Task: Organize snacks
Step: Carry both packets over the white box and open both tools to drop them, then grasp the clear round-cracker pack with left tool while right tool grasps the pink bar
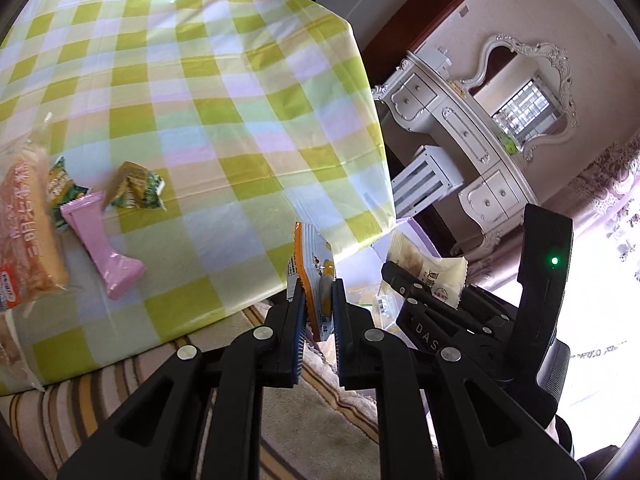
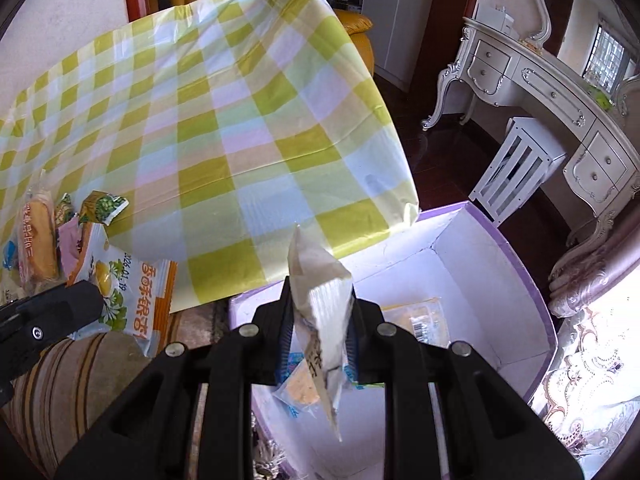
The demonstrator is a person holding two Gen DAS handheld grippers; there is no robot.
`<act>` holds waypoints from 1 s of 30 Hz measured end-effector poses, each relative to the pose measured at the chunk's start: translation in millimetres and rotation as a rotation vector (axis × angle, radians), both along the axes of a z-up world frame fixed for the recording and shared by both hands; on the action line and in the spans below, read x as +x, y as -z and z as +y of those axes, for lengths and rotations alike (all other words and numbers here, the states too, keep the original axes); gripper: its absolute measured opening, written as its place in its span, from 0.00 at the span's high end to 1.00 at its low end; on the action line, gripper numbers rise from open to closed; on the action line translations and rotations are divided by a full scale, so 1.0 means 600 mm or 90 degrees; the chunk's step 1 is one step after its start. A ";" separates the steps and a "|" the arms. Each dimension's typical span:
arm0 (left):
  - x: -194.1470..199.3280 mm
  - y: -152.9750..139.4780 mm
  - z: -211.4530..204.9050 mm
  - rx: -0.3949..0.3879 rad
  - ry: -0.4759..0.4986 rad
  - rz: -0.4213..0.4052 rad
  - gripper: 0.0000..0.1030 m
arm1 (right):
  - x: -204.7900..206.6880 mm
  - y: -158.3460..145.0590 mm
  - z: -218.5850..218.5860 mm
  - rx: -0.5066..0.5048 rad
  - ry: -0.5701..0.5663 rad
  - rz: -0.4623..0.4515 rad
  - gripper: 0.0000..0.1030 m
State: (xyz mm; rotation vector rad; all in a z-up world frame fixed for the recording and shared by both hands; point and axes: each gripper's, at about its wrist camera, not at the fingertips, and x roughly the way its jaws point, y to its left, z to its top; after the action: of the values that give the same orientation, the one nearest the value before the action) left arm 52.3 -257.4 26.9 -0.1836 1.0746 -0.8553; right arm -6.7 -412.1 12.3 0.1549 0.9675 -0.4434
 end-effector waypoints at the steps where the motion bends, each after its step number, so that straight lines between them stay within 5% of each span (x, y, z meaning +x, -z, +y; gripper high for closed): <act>1: -0.001 0.005 -0.011 0.003 0.010 0.006 0.90 | -0.002 0.003 -0.007 -0.006 0.008 0.004 0.78; 11: -0.006 0.036 -0.079 0.026 0.067 0.041 0.89 | -0.013 0.029 -0.051 -0.018 0.052 0.025 0.75; 15: -0.005 0.041 -0.085 0.028 0.070 0.051 0.86 | -0.017 0.030 -0.057 -0.026 0.059 0.022 0.56; 20: -0.005 0.037 -0.077 0.027 0.054 0.042 0.65 | -0.019 0.030 -0.056 -0.030 0.056 0.023 0.49; 30: -0.010 0.016 -0.036 0.047 -0.009 -0.015 0.59 | -0.020 0.003 -0.034 -0.038 0.022 -0.010 0.26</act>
State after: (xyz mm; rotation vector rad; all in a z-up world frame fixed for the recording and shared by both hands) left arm 46.5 -279.2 17.5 -0.1194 1.0799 -0.8027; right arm -19.0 -432.2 10.5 0.1211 0.9362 -0.5013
